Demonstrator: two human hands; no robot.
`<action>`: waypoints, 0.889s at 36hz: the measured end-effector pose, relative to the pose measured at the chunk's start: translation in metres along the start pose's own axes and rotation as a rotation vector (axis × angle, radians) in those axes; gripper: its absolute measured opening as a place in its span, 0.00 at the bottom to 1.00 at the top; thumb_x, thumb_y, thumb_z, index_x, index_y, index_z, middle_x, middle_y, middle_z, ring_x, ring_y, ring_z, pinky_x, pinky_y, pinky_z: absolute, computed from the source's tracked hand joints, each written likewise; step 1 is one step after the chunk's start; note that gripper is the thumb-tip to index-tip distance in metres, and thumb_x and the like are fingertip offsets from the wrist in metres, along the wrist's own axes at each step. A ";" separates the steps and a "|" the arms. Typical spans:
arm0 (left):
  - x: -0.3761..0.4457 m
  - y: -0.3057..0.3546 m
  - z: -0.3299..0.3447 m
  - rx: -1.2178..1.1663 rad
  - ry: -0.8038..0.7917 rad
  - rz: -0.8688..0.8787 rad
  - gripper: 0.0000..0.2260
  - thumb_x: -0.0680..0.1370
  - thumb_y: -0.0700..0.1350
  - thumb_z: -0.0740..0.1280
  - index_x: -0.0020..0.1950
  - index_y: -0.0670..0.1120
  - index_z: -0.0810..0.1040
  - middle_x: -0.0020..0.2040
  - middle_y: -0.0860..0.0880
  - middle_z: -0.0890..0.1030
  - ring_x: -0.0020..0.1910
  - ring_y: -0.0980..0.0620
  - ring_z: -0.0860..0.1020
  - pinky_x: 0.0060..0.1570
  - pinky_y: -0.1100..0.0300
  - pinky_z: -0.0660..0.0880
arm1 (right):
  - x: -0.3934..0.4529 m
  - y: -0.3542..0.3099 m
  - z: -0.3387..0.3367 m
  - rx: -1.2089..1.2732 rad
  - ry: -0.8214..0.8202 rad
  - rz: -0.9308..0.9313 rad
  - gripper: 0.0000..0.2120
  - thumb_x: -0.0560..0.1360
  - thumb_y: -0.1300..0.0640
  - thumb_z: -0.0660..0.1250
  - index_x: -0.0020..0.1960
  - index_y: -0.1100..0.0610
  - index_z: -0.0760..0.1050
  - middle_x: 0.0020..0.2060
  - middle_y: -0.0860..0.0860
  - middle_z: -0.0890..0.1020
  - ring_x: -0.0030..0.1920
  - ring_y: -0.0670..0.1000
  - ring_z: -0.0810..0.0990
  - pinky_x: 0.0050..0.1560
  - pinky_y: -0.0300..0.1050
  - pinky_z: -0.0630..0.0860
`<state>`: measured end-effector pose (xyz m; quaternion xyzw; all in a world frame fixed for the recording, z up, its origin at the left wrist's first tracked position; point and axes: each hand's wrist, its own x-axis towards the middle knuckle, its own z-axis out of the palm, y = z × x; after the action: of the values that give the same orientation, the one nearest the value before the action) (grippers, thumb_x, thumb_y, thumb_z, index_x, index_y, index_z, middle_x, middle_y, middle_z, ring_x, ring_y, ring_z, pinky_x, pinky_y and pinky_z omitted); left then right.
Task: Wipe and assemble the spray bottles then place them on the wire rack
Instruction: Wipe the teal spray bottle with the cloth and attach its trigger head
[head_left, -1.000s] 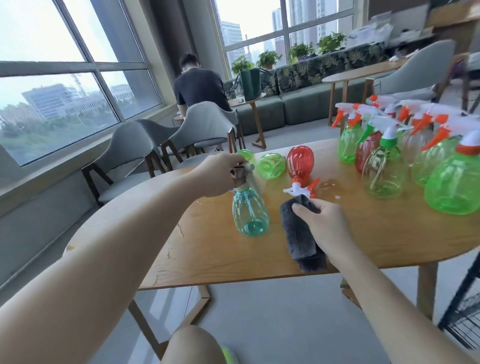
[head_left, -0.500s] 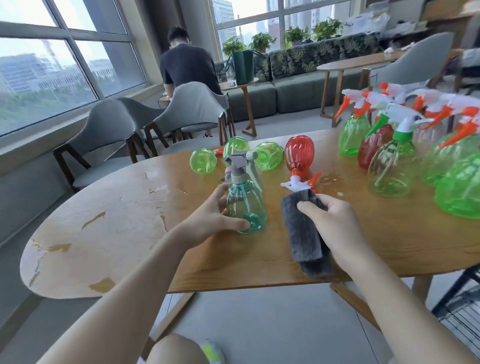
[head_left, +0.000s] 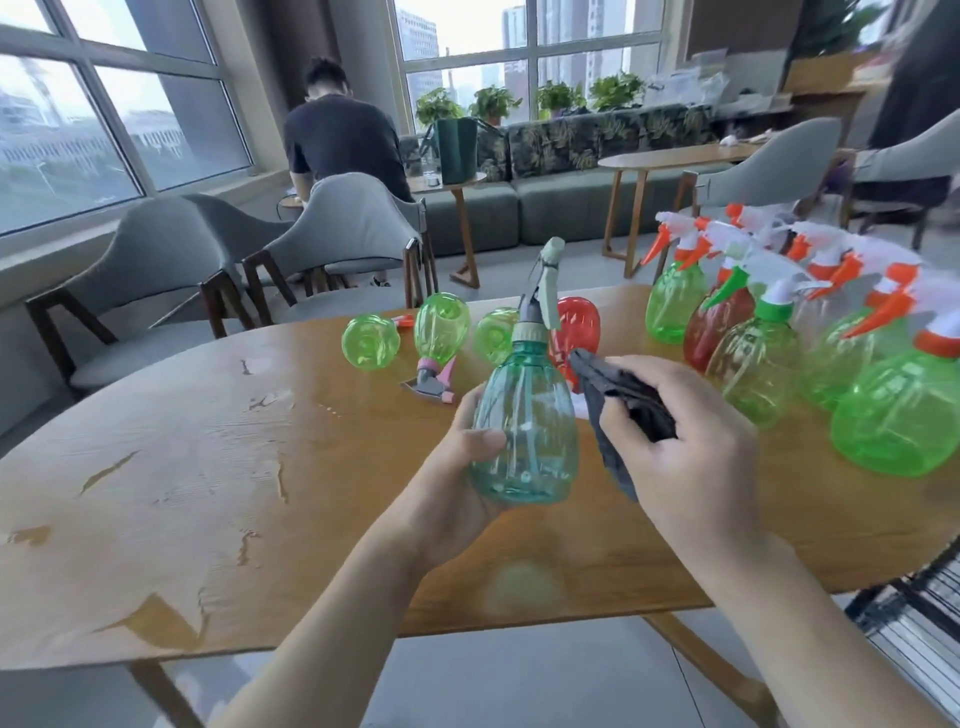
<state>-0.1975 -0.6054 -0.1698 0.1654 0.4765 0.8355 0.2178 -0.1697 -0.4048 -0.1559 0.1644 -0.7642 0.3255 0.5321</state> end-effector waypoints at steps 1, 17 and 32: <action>0.001 -0.004 0.002 -0.027 0.005 -0.003 0.42 0.64 0.48 0.81 0.75 0.48 0.68 0.61 0.42 0.81 0.54 0.42 0.83 0.45 0.49 0.82 | 0.000 0.001 -0.001 -0.007 0.017 -0.018 0.12 0.79 0.60 0.67 0.59 0.63 0.83 0.50 0.53 0.86 0.46 0.47 0.82 0.48 0.36 0.79; 0.006 -0.027 0.006 -0.191 0.092 -0.009 0.36 0.67 0.50 0.70 0.73 0.38 0.72 0.56 0.37 0.80 0.49 0.41 0.81 0.46 0.49 0.80 | -0.007 -0.005 0.005 0.198 -0.262 0.078 0.13 0.77 0.59 0.67 0.58 0.63 0.83 0.51 0.53 0.81 0.52 0.43 0.79 0.56 0.29 0.73; -0.003 -0.022 0.013 -0.168 0.176 -0.036 0.38 0.67 0.49 0.69 0.75 0.36 0.69 0.59 0.35 0.78 0.51 0.40 0.80 0.50 0.47 0.79 | -0.011 -0.007 -0.001 0.231 -0.307 0.075 0.12 0.75 0.59 0.67 0.56 0.60 0.84 0.50 0.51 0.81 0.51 0.42 0.79 0.54 0.31 0.73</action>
<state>-0.1845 -0.5881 -0.1826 0.0642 0.4251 0.8797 0.2032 -0.1608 -0.4101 -0.1633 0.2434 -0.7995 0.4018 0.3744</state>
